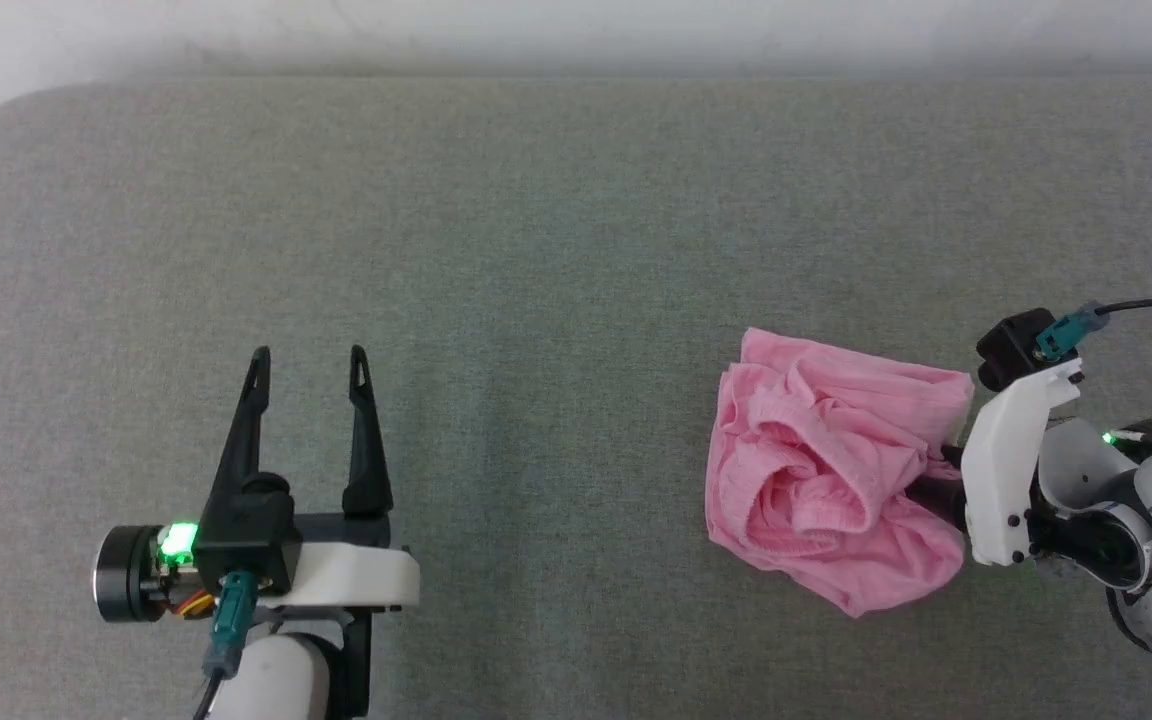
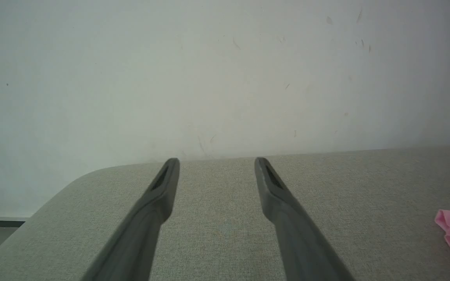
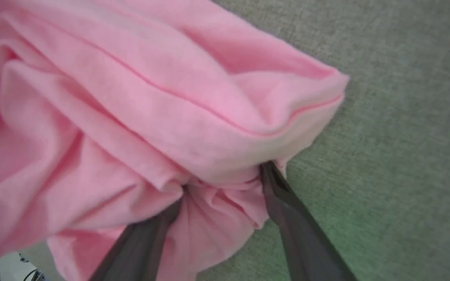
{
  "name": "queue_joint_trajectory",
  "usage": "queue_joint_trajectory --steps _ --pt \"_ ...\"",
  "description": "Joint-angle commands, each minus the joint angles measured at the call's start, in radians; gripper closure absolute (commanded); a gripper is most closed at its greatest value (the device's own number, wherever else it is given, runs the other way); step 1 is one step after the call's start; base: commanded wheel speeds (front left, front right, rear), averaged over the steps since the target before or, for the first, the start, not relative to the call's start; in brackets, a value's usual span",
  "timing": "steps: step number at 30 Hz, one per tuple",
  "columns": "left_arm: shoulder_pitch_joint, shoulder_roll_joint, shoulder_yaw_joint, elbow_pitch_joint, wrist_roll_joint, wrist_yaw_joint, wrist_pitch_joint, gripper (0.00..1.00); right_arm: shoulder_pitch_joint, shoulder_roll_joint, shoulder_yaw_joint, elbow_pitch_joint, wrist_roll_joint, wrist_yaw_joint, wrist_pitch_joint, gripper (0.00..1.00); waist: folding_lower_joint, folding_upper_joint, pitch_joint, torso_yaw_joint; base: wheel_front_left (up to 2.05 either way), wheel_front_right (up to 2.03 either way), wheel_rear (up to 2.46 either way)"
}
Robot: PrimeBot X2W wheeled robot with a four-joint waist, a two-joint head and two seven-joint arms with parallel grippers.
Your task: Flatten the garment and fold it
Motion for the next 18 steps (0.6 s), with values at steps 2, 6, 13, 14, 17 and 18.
queue_joint_trajectory --steps 2,6,13,14,17,18 --pt "-0.011 -0.003 0.002 -0.001 0.011 -0.001 -0.005 0.0 0.026 0.028 0.074 0.028 -0.005 -0.001 -0.03 0.03 0.0001 0.0 0.023 0.016 0.0 0.0 0.0" --pt "-0.003 -0.003 0.012 0.002 0.01 0.006 -0.005 0.0 0.002 0.017 0.105 0.037 0.007 -0.001 -0.127 1.0 0.0001 0.0 0.01 -0.006 0.0 0.0 0.0" --pt "0.021 0.001 0.023 0.002 0.01 0.007 -0.005 0.0 -0.069 -0.062 0.137 -0.062 0.03 -0.001 -0.25 1.0 0.0001 0.0 -0.037 -0.081 0.0 0.0 0.0" --pt "0.025 0.002 0.026 0.001 0.01 0.007 -0.005 0.0 -0.077 -0.084 0.146 -0.087 0.031 -0.001 -0.251 1.0 0.0001 0.0 -0.04 -0.097 0.0 0.0 0.0" --pt "0.032 0.008 0.033 -0.004 0.01 0.006 -0.005 0.0 -0.094 -0.149 0.163 -0.155 0.034 -0.001 -0.235 1.0 0.0001 0.0 -0.039 -0.146 0.0 0.0 0.0" --pt "0.032 0.01 0.036 -0.006 0.01 0.006 -0.005 0.0 -0.101 -0.172 0.165 -0.173 0.033 -0.001 -0.23 1.0 0.0001 0.0 -0.034 -0.163 0.0 0.0 0.0"
